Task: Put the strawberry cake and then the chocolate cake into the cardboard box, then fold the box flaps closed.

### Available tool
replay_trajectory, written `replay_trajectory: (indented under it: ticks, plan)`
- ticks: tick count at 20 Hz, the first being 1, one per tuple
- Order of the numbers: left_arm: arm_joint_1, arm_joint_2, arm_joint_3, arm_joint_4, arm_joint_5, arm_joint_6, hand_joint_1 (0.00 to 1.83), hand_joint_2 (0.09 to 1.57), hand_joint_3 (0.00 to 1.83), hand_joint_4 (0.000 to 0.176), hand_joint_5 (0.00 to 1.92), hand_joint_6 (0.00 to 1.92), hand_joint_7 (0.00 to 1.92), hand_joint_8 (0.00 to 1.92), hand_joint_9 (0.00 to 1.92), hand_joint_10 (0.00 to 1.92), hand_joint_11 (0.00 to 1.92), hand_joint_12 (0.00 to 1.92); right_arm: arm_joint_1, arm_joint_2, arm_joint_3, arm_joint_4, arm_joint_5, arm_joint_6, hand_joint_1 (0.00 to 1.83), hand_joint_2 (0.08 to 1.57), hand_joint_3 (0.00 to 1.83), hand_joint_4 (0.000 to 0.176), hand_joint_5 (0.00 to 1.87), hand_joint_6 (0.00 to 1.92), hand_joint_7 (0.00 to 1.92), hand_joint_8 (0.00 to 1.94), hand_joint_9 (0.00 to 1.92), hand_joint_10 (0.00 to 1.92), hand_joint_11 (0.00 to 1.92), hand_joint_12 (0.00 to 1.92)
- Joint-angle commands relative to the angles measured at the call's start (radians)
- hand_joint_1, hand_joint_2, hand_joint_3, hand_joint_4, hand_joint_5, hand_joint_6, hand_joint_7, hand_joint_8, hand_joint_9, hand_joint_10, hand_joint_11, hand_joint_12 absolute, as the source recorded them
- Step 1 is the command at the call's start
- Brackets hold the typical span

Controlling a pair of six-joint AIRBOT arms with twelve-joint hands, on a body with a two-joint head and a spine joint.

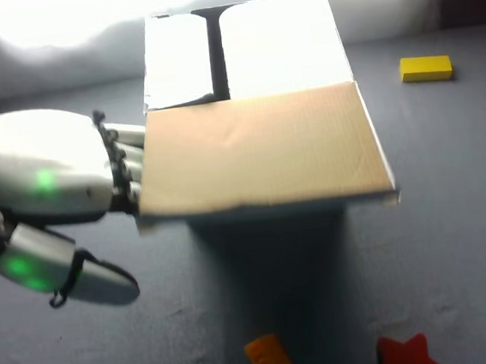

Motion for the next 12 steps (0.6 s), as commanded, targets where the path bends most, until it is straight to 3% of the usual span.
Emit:
replay_trajectory:
  ticks: [1, 7, 10, 12]
  plan:
    - [-0.028, 0.012, 0.008, -0.076, -0.034, -0.016, 0.00, 1.29, 0.00, 0.016, 0.16, 0.00, 0.22, 0.00, 0.26, 0.00, 0.00, 0.88, 0.012, 0.012, 0.003, -0.001, 0.134, 0.010, 0.00, 1.22, 0.00, 0.000, 0.07, 0.00, 0.11, 0.00, 0.12, 0.01, 0.00, 0.47]
    - [-0.197, 0.009, 0.077, -0.022, -0.048, -0.105, 0.00, 1.28, 0.00, 0.017, 0.15, 0.00, 0.21, 0.00, 0.26, 0.00, 0.00, 0.88, 0.012, 0.012, 0.003, 0.000, 0.149, 0.021, 0.00, 1.23, 0.00, 0.000, 0.07, 0.00, 0.11, 0.00, 0.10, 0.00, 0.00, 0.38]
    - [-0.277, -0.022, 0.120, 0.027, -0.048, -0.138, 0.00, 1.28, 0.00, 0.020, 0.17, 0.01, 0.23, 0.00, 0.26, 0.00, 0.00, 0.90, 0.012, 0.011, 0.003, 0.000, 0.149, 0.021, 0.00, 1.22, 0.00, 0.000, 0.05, 0.00, 0.10, 0.00, 0.10, 0.00, 0.00, 0.34]
    - [-0.309, -0.064, 0.168, 0.042, -0.048, -0.139, 0.00, 1.28, 0.00, 0.018, 0.17, 0.01, 0.22, 0.00, 0.26, 0.00, 0.00, 0.90, 0.012, 0.011, 0.003, 0.000, 0.149, 0.021, 0.00, 1.22, 0.00, 0.000, 0.06, 0.00, 0.11, 0.00, 0.11, 0.01, 0.00, 0.42]
